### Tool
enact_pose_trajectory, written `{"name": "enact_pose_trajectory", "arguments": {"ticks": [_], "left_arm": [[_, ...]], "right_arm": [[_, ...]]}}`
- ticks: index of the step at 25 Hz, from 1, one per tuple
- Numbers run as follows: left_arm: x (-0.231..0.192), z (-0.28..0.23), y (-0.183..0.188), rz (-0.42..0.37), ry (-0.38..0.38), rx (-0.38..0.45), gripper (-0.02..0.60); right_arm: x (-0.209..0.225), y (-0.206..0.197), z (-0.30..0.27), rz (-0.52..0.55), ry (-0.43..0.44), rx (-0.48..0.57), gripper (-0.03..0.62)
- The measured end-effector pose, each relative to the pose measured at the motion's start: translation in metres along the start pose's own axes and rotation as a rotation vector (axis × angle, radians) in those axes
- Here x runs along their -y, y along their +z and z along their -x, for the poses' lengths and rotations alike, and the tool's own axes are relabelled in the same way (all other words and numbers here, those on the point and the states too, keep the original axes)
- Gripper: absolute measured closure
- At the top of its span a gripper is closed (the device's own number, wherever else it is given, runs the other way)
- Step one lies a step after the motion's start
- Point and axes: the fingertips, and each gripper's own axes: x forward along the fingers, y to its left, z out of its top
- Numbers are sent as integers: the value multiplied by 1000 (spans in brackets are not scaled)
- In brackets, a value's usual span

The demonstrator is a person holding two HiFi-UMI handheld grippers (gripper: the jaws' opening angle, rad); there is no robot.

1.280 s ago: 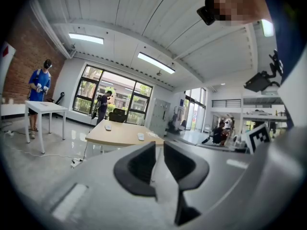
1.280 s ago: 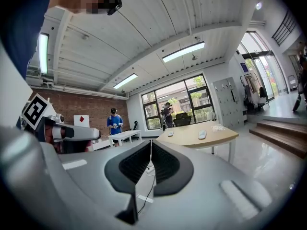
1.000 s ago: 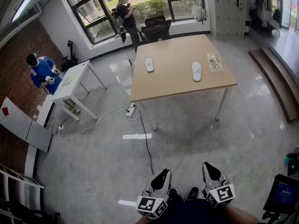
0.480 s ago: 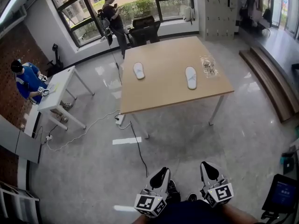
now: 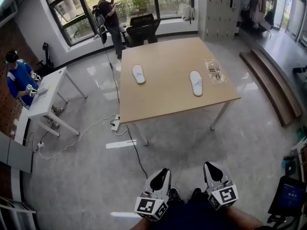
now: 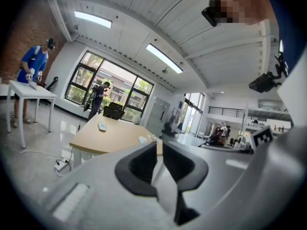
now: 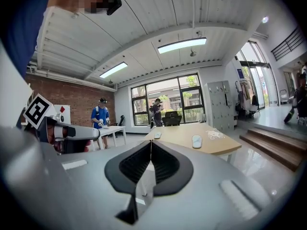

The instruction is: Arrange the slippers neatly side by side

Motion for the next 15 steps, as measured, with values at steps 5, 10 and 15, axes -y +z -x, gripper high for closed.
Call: {"name": "enact_pose_trajectory", "arguments": {"ticks": [5,10,15], "left_arm": [[-16,-19,3,5,13,-18,543],[-31,-49,15,-28,58,-18,546],[-27,-96,29,-58,77,-5,546]], "right_arm": [[5,-5,-27,-14,18,0,583],[19,2,-66,-35,67,-2,583],[54,21,-102,-46,104,28,583]]}}
